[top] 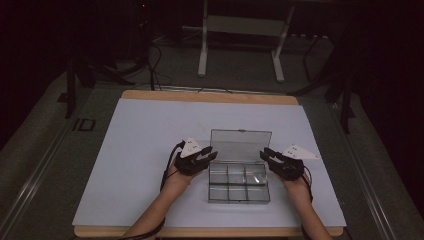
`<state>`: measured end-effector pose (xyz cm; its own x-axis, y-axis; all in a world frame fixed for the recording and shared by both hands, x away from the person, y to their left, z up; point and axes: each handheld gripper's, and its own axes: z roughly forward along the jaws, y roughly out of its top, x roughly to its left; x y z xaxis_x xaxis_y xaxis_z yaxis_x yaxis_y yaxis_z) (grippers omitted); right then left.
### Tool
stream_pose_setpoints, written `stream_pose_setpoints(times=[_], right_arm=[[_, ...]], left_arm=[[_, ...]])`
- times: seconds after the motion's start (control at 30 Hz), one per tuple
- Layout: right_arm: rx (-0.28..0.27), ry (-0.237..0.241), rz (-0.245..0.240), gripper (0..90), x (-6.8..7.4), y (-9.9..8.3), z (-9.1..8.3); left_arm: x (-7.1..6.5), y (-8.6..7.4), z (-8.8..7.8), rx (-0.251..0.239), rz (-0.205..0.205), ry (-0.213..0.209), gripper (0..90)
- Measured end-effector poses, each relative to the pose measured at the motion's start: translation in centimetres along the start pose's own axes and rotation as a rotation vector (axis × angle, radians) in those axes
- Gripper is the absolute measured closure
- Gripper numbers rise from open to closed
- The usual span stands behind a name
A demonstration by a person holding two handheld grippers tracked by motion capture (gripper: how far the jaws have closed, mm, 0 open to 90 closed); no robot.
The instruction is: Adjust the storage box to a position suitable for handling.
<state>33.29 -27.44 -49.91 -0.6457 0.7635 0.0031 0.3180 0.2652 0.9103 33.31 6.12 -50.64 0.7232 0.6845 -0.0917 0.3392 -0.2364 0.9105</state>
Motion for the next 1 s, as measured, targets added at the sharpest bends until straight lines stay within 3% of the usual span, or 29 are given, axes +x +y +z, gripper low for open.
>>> stream_pose_setpoints(times=[0.77,1.0], right_arm=[[0.036,-0.024,0.024,66.1,-0.1,0.0,0.9],[0.056,-0.035,0.051,64.5,-0.2,0.1,1.2]], left_arm=[[0.3,-0.2,1.3,0.043,-0.06,0.002,63.9],[0.5,-0.4,1.8,0.054,-0.104,0.012,63.7]])
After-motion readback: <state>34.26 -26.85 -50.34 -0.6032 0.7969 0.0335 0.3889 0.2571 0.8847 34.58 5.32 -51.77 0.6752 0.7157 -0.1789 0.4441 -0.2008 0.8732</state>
